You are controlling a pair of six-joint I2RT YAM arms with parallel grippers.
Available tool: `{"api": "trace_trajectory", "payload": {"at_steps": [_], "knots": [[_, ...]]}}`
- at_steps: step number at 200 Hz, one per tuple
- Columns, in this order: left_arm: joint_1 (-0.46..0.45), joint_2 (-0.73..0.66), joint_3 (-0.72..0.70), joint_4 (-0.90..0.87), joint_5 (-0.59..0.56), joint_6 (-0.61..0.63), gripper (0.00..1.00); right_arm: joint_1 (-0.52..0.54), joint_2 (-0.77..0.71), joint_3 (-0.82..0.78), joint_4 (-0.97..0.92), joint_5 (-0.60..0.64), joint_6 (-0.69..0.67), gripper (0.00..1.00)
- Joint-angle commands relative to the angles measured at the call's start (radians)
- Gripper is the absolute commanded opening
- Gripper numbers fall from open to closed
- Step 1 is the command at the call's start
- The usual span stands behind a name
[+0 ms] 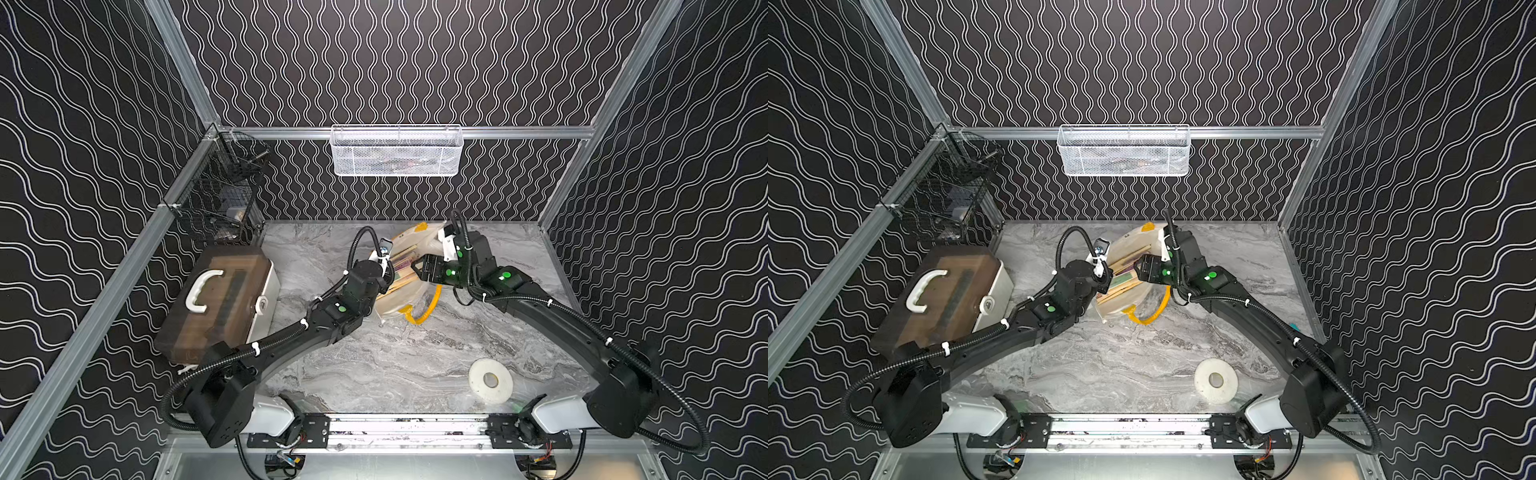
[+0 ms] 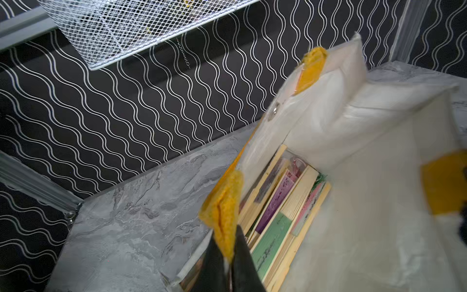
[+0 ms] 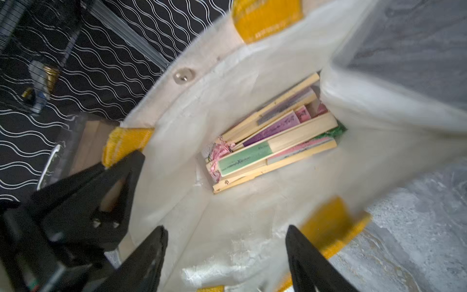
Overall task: Take out the folding fans from the tote bags
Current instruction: Adjust the canvas bag at the center of the board.
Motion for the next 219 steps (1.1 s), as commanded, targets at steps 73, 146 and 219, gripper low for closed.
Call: {"api": "trace_trajectory", "payload": {"at_steps": [73, 146, 219], "knots": [[-0.107, 0.093, -0.066, 0.575, -0.177, 0.226, 0.00, 0.006, -0.033, -0.155, 0.154, 0.050, 0.052, 0.68], [-0.199, 0.080, -0.112, 0.583, -0.309, 0.246, 0.00, 0.051, 0.075, -0.357, 0.348, 0.139, 0.137, 0.58], [-0.214, -0.079, -0.245, 0.424, -0.264, 0.050, 0.00, 0.033, 0.237, -0.349, 0.452, 0.231, 0.125, 0.59]]}}
